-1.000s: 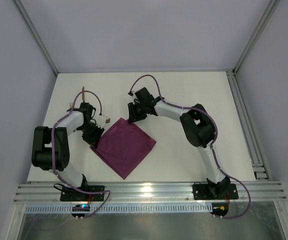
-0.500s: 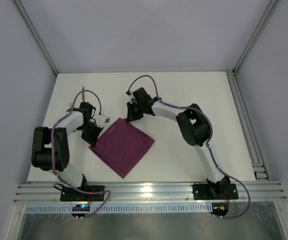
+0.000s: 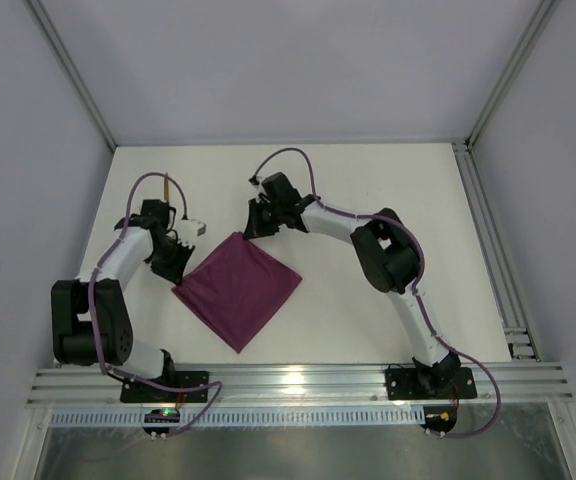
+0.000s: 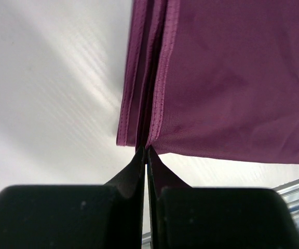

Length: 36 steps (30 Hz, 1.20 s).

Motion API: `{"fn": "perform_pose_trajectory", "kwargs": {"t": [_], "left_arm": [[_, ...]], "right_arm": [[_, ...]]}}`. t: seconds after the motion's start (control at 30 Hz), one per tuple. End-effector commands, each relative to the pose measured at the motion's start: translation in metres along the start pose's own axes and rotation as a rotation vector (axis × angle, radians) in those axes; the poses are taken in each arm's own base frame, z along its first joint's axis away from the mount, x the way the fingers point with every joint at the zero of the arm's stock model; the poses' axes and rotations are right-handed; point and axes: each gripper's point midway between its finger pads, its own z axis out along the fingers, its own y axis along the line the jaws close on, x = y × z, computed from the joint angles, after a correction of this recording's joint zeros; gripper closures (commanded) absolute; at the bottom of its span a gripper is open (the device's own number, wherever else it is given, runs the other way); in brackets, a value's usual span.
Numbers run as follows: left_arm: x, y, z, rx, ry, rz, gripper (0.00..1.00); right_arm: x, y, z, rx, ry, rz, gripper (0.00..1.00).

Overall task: Fold the napkin into a case and place the utensils inside
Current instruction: Smooth out the square-folded napkin at the center of the board.

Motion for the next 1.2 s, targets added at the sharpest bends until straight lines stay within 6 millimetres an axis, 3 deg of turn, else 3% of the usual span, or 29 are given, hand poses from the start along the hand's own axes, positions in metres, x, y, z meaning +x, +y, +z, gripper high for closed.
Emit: {"fn": "perform_pose_trajectory", "kwargs": {"t": [0.0,0.13,0.27,0.4,0.53,0.6,0.63,0.67,0.73,0.8,0.87,0.9,0.93,1.17], "left_arm": [[0.015,0.013,0.000,-0.009,0.029,-0.049,1.00],[0.030,0.026,0.018,-0.035,0.084,-0.071,1.00],[0.034,0.036,0.033,-0.058,0.121,-0.068,1.00],[0.030,0.044,0.037,-0.089,0.117,-0.069,0.99],[0.027,0.046,0.036,-0.100,0.103,-0.073,0.97],[0.027,0.045,0.036,-0.100,0.099,-0.071,0.97],[0.028,0.046,0.036,-0.104,0.102,-0.072,0.97],[0.027,0.047,0.036,-0.109,0.098,-0.070,0.96],[0.026,0.050,0.036,-0.127,0.092,-0.067,0.94],[0.020,0.056,0.036,-0.150,0.071,-0.063,0.92],[0.016,0.062,0.039,-0.168,0.061,-0.052,0.89],[0.015,0.064,0.042,-0.170,0.062,-0.048,0.88],[0.012,0.066,0.043,-0.174,0.055,-0.044,0.87],[-0.006,0.075,0.050,-0.171,0.019,-0.040,0.86]], "right_arm": [[-0.027,0.039,-0.004,-0.087,-0.076,-0.035,0.96],[-0.019,0.034,0.010,-0.088,-0.050,-0.008,0.95],[-0.023,0.028,0.014,-0.051,-0.055,0.002,0.65],[-0.047,0.026,0.003,0.025,-0.113,-0.029,0.58],[-0.061,0.028,0.012,0.035,-0.143,0.018,0.57],[-0.048,0.020,0.030,0.044,-0.101,0.072,0.57],[-0.054,0.024,0.032,0.042,-0.111,0.078,0.57],[-0.042,0.021,0.044,0.053,-0.084,0.094,0.57],[-0.035,0.017,0.047,0.078,-0.066,0.109,0.57],[-0.035,0.020,0.045,0.079,-0.079,0.120,0.57],[-0.027,0.011,0.043,0.110,-0.082,0.137,0.57],[-0.038,0.017,0.033,0.106,-0.118,0.129,0.57],[-0.033,0.014,0.030,0.122,-0.113,0.128,0.57],[-0.051,0.015,0.000,0.189,-0.157,0.026,0.58]]}}
